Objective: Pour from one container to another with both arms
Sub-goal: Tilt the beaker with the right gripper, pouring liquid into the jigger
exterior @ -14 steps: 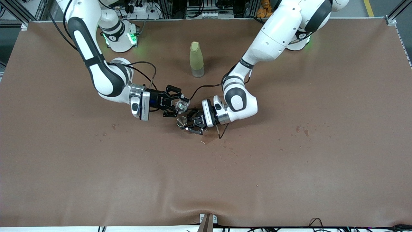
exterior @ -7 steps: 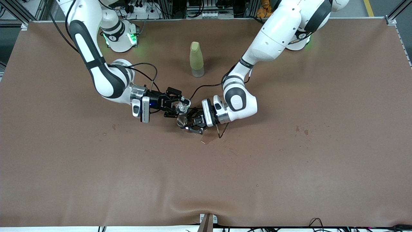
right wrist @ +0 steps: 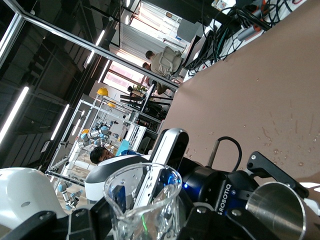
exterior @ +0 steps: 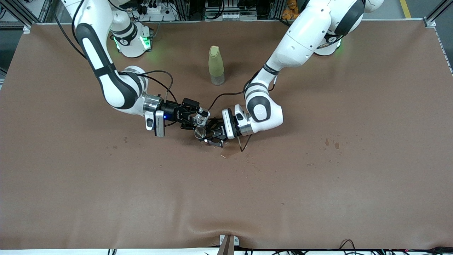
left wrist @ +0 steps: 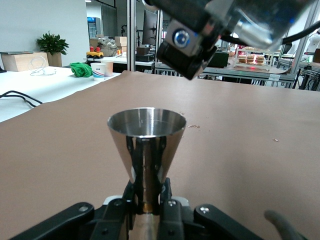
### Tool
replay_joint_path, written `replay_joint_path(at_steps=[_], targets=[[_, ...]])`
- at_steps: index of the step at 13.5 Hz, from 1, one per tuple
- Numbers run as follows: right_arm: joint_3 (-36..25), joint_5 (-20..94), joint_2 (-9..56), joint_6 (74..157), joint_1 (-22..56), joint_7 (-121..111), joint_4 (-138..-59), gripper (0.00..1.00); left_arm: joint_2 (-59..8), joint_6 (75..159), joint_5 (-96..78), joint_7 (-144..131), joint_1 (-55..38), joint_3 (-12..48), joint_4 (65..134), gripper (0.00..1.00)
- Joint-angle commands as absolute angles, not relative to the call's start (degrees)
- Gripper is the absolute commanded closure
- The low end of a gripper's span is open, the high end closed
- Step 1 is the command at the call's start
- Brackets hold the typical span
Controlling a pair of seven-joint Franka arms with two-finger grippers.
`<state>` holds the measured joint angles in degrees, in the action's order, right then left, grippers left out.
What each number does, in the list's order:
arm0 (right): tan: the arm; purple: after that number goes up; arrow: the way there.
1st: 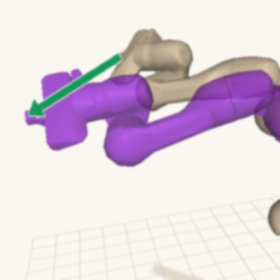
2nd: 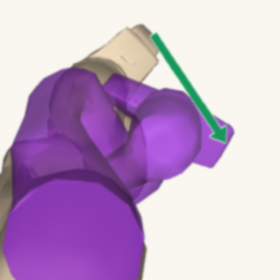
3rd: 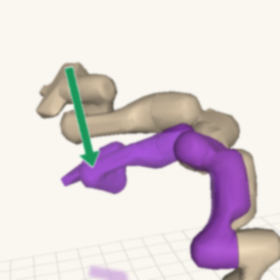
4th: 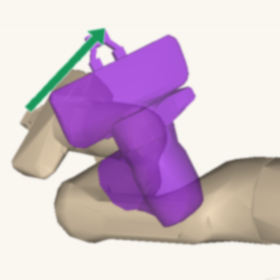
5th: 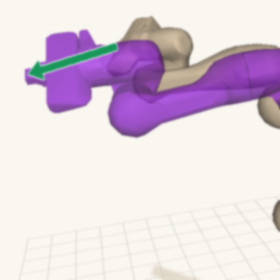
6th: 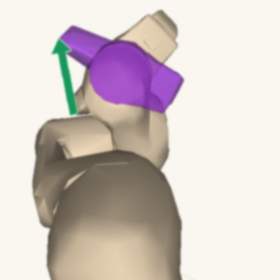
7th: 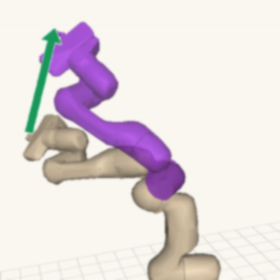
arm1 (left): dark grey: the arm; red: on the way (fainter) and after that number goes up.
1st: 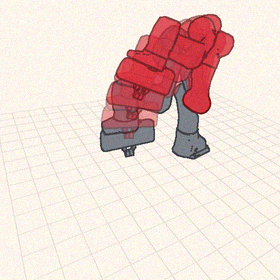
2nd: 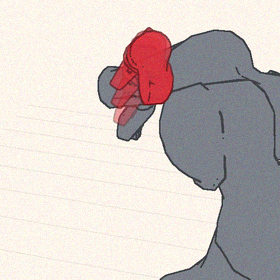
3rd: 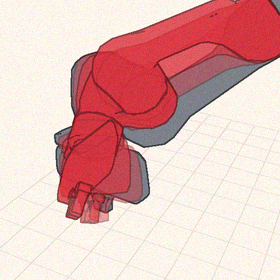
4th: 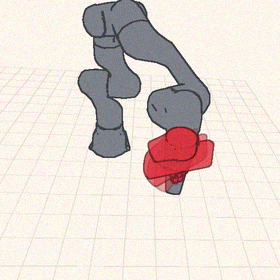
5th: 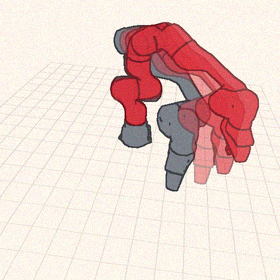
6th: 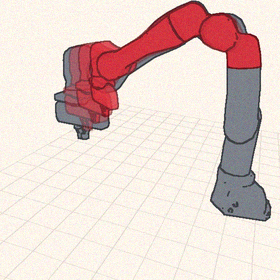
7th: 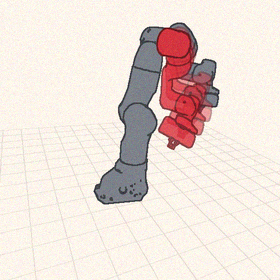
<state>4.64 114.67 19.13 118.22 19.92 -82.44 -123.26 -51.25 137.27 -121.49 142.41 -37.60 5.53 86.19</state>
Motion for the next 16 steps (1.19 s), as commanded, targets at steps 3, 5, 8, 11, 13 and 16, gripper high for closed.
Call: replay_joint_path(at_steps=[3, 5, 8, 11, 13, 16], targets=[[4.48, 115.49, 20.30, 118.21, 20.74, -76.65, -122.17, 1.00, -50.01, 138.25, -123.13, 143.53, -38.14, 5.45, 87.19, 1.00], [4.57, 115.58, 20.48, 118.13, 20.57, -76.29, -122.34, 1.00, -50.01, 138.25, -123.13, 143.53, -38.14, 5.45, 87.19, 1.00], [4.57, 116.81, 20.74, 117.78, 20.65, -72.35, -122.26, 1.00, -50.01, 138.25, -123.13, 143.53, -38.14, 5.45, 87.19, 1.00], [4.57, 116.89, 20.92, 117.69, 20.65, -71.81, -122.61, 1.00, -50.01, 138.25, -123.13, 143.53, -38.06, 5.45, 87.27, 1.00], [4.57, 116.89, 21.01, 117.69, 20.74, -70.85, -122.70, 1.00, -49.92, 138.25, -123.13, 143.53, -38.06, 5.45, 87.28, 1.00], [4.57, 116.89, 21.27, 117.69, 20.74, -67.17, -122.78, 1.00, -49.75, 138.25, -123.13, 143.53, -38.06, 5.54, 87.62, 1.00]])
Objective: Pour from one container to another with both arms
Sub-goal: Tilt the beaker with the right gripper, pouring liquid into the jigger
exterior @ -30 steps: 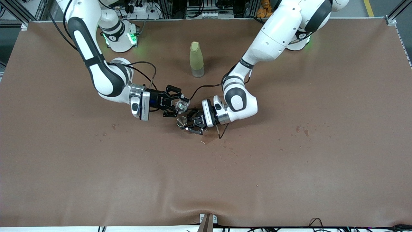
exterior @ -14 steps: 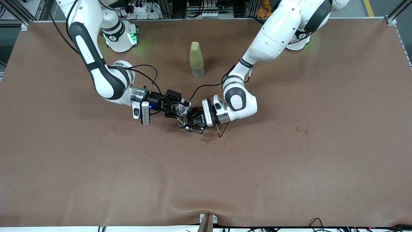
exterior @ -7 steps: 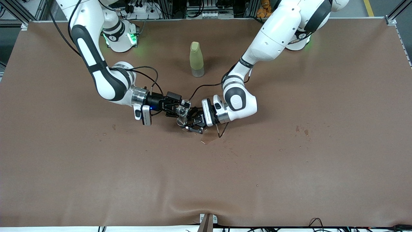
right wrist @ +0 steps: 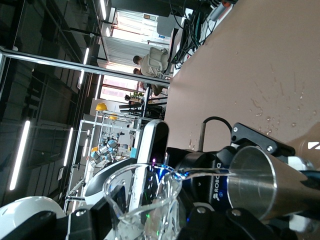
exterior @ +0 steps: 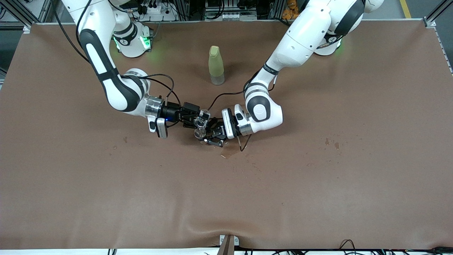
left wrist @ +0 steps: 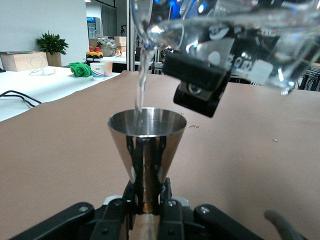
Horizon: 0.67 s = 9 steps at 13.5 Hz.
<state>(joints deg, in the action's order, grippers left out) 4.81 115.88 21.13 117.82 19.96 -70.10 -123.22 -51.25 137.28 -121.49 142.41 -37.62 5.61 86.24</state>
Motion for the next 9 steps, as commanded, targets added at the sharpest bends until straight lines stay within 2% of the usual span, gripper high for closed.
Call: replay_joint_path(at_steps=[1, 9], targets=[[4.48, 116.98, 21.27, 117.69, 20.74, -65.58, -122.78, 1.00, -49.66, 138.25, -123.13, 143.53, -37.97, 5.45, 87.89, 1.00], [4.48, 116.98, 20.92, 117.86, 20.92, -54.94, -122.52, 1.00, -49.66, 138.25, -123.13, 143.53, -37.79, 5.54, 87.98, 1.00]])
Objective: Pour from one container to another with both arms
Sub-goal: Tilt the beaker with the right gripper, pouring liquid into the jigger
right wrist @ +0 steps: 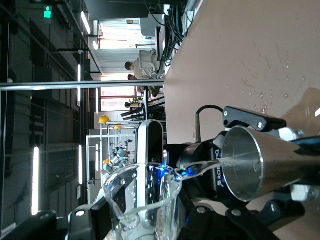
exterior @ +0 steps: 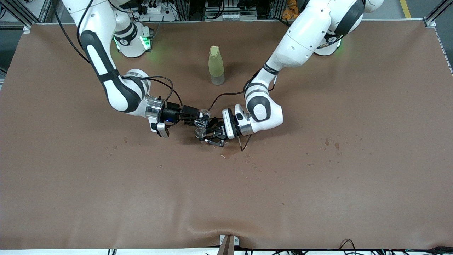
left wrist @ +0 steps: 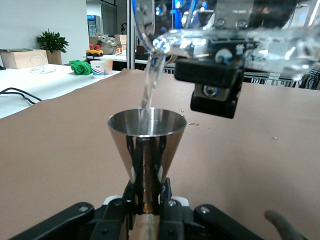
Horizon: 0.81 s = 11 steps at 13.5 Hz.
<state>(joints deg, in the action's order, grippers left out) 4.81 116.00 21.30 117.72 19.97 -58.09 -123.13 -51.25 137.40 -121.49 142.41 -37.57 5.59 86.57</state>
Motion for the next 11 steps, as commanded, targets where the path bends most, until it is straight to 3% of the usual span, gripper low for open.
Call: replay_joint_path(at_steps=[1, 11], targets=[[4.48, 116.90, 20.83, 117.86, 20.83, -53.63, -122.43, 1.00, -49.75, 138.25, -123.13, 143.53, -37.79, 5.54, 87.98, 1.00], [4.39, 116.19, 21.18, 118.21, 20.57, -41.22, -121.29, 1.00, -49.75, 138.25, -123.05, 143.53, -37.79, 5.54, 88.07, 1.00]])
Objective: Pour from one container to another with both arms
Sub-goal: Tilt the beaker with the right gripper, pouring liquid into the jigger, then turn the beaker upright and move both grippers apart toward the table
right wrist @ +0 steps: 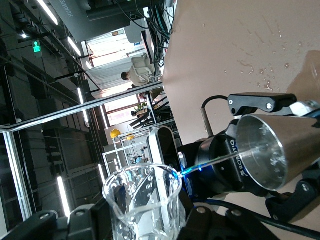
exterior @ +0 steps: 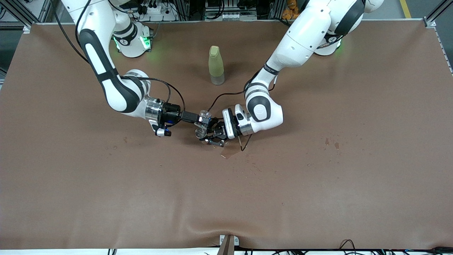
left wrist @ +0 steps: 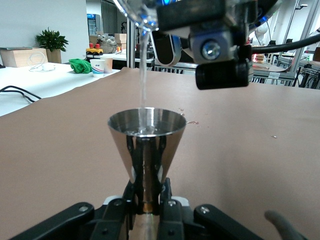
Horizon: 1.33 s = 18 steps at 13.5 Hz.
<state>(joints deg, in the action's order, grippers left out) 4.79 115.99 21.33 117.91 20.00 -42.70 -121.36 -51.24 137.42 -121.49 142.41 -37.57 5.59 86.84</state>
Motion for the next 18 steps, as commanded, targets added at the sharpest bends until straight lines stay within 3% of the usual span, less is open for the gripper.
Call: replay_joint_path(at_steps=[1, 11, 15, 18], targets=[[4.39, 116.28, 21.18, 118.30, 20.57, -40.70, -121.29, 1.00, -49.66, 138.25, -123.05, 143.53, -37.79, 5.54, 88.07, 1.00], [4.22, 115.84, 21.18, 118.13, 19.69, -32.78, -121.03, 1.00, -45.54, 138.25, -122.17, 143.61, -37.00, 5.28, 93.15, 1.00], [3.87, 100.87, 21.27, 116.29, 12.77, -43.47, -116.65, 1.00, -39.83, 137.64, -120.16, 143.70, -33.24, 5.45, 99.47, 1.00], [3.87, 88.63, 21.62, 111.27, 4.95, -54.18, -114.44, 1.00, -33.51, 134.83, -117.08, 143.70, -28.67, 5.45, 108.25, 1.00]])
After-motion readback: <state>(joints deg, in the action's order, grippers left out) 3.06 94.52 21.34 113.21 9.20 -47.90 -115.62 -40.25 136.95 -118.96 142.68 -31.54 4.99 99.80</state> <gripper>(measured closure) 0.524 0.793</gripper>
